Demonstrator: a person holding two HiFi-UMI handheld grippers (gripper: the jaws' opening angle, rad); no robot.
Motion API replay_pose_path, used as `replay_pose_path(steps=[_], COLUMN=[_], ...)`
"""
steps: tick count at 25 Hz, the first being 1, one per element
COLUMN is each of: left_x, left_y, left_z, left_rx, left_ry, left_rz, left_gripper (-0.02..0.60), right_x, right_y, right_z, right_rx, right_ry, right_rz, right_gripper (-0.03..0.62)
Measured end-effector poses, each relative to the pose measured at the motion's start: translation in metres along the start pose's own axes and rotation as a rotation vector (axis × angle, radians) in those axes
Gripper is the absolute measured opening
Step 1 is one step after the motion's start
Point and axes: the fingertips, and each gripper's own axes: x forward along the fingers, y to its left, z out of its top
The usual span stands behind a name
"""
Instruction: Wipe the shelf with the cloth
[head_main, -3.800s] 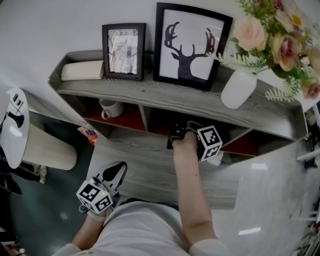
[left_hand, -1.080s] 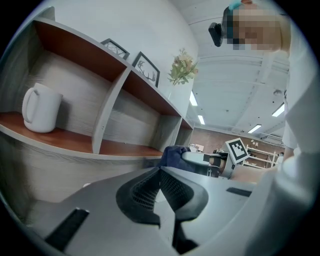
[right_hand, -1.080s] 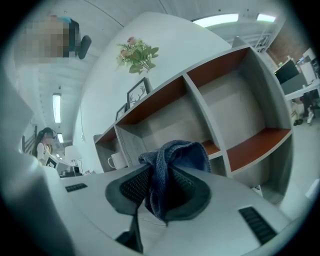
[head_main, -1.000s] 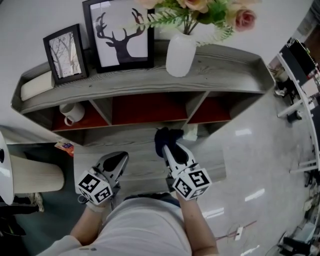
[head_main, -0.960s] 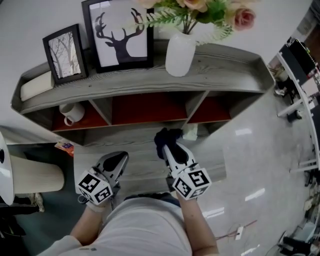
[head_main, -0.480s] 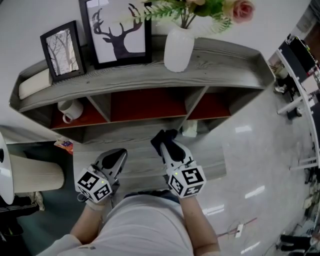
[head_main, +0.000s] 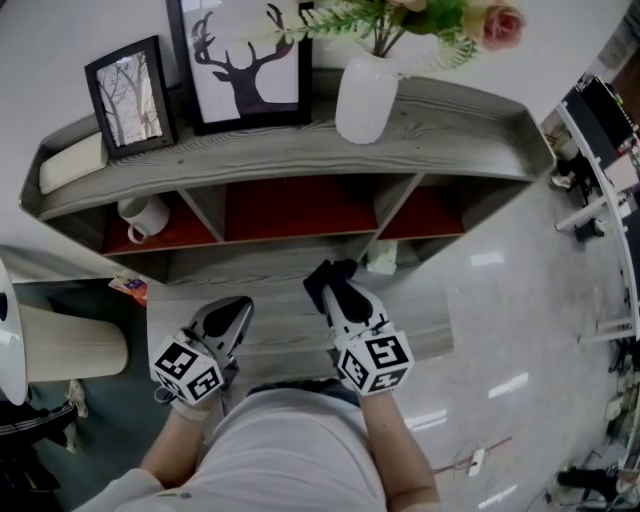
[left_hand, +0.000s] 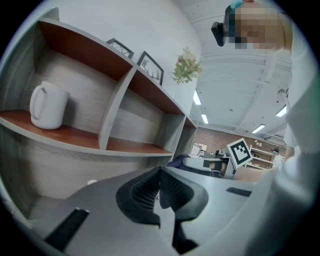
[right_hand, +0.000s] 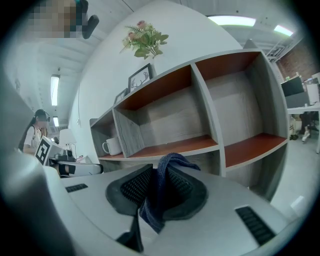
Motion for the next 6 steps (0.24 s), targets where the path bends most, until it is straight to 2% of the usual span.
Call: replay_pose_path(steps=[6], left_x=[-0.0019], left_y=[0.003], left_z=[-0.0018], left_rx=[-0.006], left_ry=[0.0], left_rz=[0.004], left_gripper=[0.015], right_x=[0.0019], right_y=[0.0037], right_z=[-0.0046], right_rx=[0.005], right_ry=[0.011], right_rz=[0.007], right_gripper=[0.08])
